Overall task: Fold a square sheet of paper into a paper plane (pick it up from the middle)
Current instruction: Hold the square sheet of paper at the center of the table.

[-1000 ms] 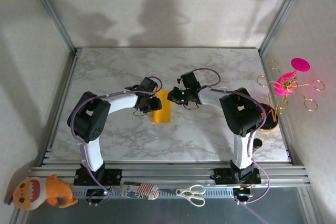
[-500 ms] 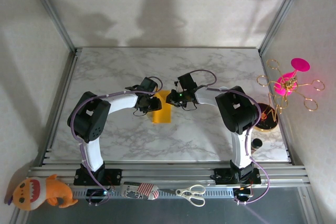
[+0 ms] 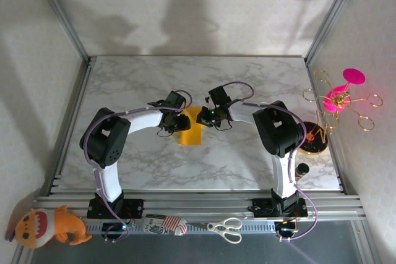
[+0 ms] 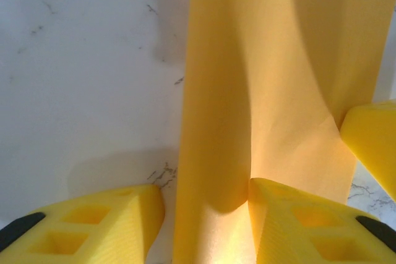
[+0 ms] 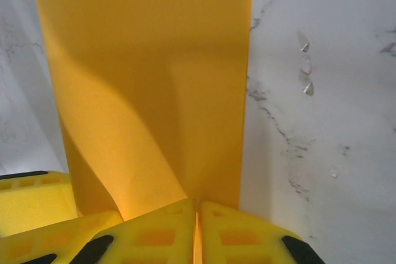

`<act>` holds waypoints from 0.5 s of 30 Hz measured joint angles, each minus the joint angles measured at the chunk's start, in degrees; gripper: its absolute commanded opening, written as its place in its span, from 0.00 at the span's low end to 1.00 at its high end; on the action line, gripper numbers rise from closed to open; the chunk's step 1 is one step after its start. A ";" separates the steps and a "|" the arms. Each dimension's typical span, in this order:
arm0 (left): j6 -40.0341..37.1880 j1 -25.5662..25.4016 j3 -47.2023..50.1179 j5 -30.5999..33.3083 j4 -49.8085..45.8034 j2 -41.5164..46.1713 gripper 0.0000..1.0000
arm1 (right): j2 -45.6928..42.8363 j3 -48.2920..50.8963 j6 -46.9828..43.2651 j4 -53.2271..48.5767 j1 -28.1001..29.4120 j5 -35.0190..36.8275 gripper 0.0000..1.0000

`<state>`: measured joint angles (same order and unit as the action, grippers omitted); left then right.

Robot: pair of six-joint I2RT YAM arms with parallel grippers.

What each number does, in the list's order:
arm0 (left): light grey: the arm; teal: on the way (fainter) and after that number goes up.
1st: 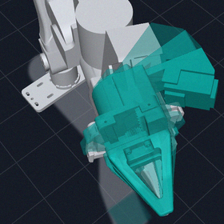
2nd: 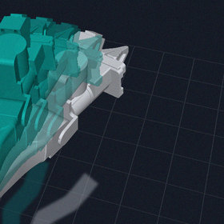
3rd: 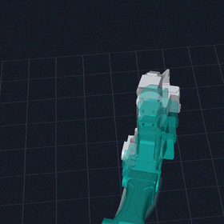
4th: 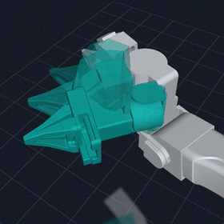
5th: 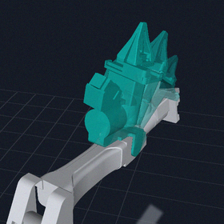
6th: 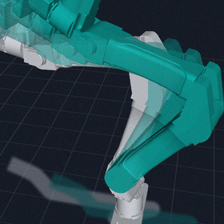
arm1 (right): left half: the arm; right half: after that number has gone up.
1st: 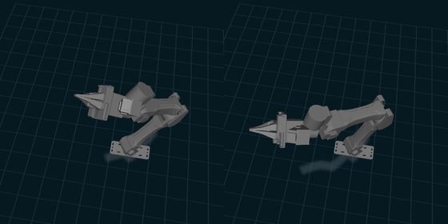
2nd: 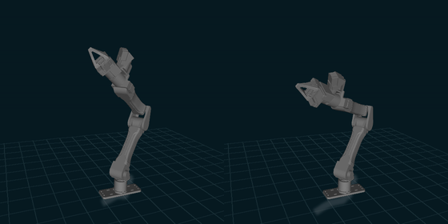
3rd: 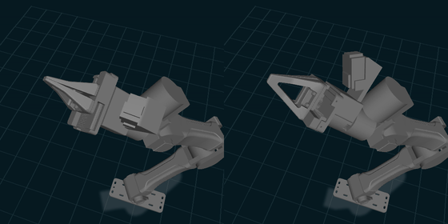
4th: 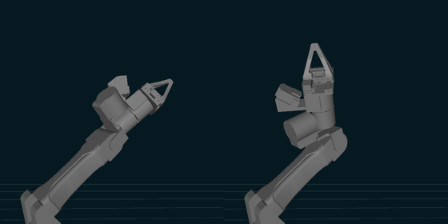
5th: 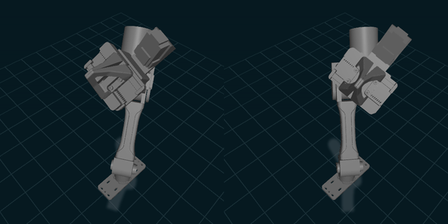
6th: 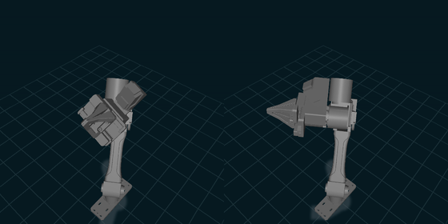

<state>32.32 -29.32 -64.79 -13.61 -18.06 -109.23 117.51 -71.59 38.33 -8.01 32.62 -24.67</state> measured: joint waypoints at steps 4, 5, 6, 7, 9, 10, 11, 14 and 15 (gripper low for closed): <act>0.02 0.00 -0.70 -0.04 -0.85 0.07 0.48 | 0.17 -0.31 -0.52 -0.66 0.07 0.66 0.09; 0.04 -0.02 -1.11 -0.09 -1.27 0.28 0.49 | 0.20 -0.31 -0.70 -0.66 0.07 0.76 0.09; 0.07 -0.09 -1.44 -0.17 -1.68 0.39 0.50 | 0.26 -0.31 -0.87 -0.66 0.07 0.81 0.08; 0.11 -0.15 -1.68 -0.22 -2.01 0.55 0.51 | 0.31 -0.31 -1.07 -0.68 0.07 0.83 0.08; 0.31 -0.26 -2.38 -0.02 -2.84 0.72 0.53 | 0.37 -0.31 -1.36 -0.68 0.07 0.90 0.07; 0.28 -0.24 -2.84 0.83 -3.17 0.79 0.53 | 0.39 -0.31 -1.53 -0.79 0.07 1.01 0.07; 0.28 -0.02 -3.43 2.08 -3.72 0.87 0.54 | 0.42 -0.31 -1.70 -0.83 0.07 1.05 0.07; 0.50 1.14 -4.74 4.37 -4.57 2.40 0.52 | 0.46 -0.31 -1.95 -0.92 0.07 1.27 0.06; 0.70 1.46 -4.96 4.44 -4.55 3.21 0.50 | 0.46 -0.31 -1.99 -0.96 0.17 1.29 0.06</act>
<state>33.01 -27.86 -69.76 -9.17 -22.61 -106.02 117.97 -71.90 36.34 -8.97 32.80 -23.38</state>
